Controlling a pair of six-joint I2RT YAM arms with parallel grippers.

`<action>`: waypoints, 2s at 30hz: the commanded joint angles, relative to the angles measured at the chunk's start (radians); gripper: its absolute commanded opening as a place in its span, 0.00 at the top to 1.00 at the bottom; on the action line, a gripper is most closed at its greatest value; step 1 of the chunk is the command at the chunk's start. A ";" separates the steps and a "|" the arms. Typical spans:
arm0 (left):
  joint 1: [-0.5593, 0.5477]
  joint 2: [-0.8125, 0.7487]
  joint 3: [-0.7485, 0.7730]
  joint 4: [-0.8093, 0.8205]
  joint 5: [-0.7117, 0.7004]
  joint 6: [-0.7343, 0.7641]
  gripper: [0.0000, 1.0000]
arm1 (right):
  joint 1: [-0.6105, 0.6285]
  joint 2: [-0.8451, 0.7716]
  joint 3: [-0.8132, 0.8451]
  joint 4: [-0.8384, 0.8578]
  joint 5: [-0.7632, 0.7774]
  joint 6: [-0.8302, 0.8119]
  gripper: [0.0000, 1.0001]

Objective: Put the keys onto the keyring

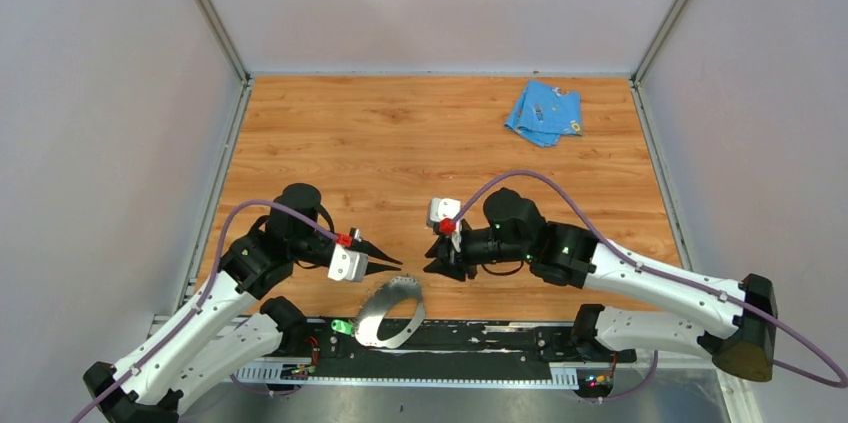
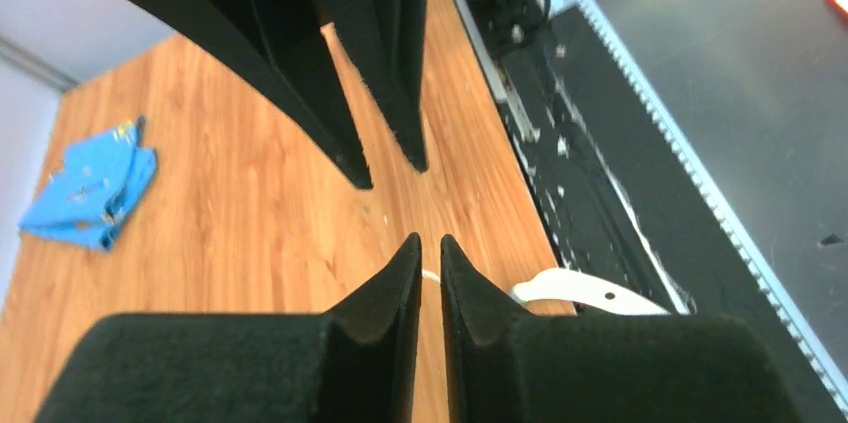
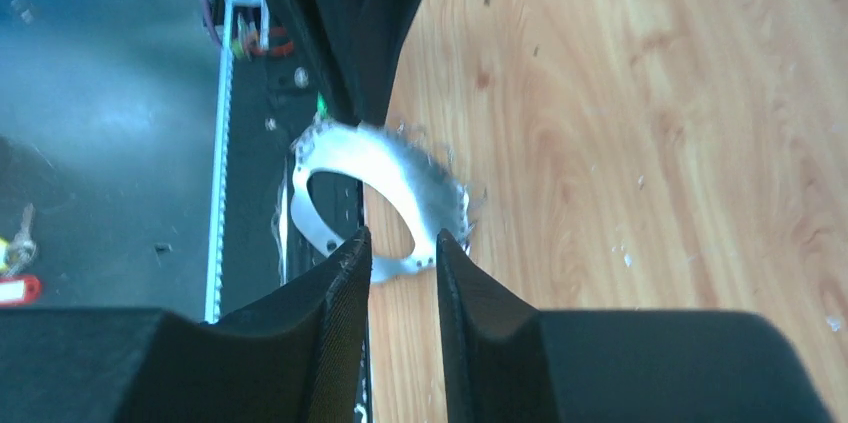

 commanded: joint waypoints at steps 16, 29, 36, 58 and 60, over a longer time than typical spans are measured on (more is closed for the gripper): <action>0.122 -0.150 -0.073 -0.737 -0.227 0.868 0.67 | 0.058 0.524 -0.079 0.183 -0.030 -0.085 0.00; -0.185 0.342 -0.067 -0.990 -0.299 1.260 0.69 | -0.012 0.220 -0.234 0.154 0.266 0.054 0.07; -0.242 0.500 -0.003 -0.903 -0.352 1.193 0.57 | -0.043 -0.085 -0.314 0.068 0.437 0.162 0.01; -0.544 0.657 0.010 -0.585 -0.556 0.558 0.56 | -0.059 -0.363 -0.360 -0.054 0.571 0.180 0.00; -0.559 0.645 -0.012 -0.563 -0.573 0.537 0.56 | -0.060 -0.364 -0.358 -0.057 0.575 0.180 0.00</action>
